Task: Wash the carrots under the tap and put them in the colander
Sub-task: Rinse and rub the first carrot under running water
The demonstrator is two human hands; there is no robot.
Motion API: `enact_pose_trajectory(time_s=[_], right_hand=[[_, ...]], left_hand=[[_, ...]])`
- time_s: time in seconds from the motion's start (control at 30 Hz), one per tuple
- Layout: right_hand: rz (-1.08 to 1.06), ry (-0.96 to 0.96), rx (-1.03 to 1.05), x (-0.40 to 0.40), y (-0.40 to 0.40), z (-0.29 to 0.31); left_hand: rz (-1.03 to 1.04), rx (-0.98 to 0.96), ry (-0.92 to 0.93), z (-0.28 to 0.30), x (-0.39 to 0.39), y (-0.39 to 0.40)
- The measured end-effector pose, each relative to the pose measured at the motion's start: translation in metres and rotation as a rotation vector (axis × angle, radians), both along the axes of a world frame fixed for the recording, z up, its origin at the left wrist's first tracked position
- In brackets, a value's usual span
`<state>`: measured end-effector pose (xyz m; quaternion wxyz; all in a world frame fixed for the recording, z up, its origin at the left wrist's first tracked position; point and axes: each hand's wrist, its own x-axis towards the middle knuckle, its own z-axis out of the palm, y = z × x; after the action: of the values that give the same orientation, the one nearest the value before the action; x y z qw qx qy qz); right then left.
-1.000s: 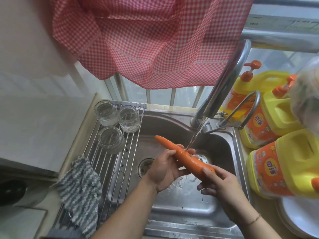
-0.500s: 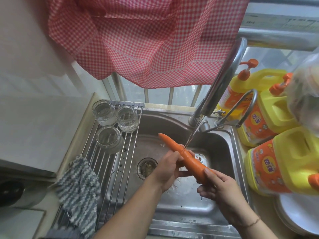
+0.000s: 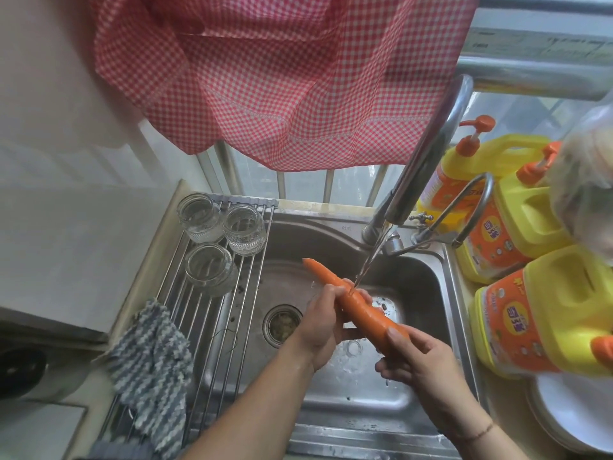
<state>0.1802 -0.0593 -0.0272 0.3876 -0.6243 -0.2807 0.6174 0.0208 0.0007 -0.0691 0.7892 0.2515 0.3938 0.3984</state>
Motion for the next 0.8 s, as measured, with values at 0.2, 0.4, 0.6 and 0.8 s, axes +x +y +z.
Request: enact_pose_trajectory(time_s=[0.2, 0.4, 0.6, 0.8], right_hand=[[0.002, -0.001, -0.003, -0.0006, -0.0002, 0.0000], [0.001, -0.005, 0.002, -0.0018, -0.0010, 0.0001], [0.001, 0.001, 0.003, -0.0004, -0.0026, -0.0027], [-0.009, 0.012, 0.006, 0.0004, -0.0039, -0.0040]], left_hand=[[-0.022, 0.011, -0.003, 0.0028, -0.0021, -0.0009], [-0.015, 0.010, -0.004, 0.0037, -0.0023, 0.0003], [-0.012, -0.006, 0.006, 0.0027, -0.0013, -0.0021], [-0.017, -0.005, -0.020, 0.0058, -0.0024, -0.0035]])
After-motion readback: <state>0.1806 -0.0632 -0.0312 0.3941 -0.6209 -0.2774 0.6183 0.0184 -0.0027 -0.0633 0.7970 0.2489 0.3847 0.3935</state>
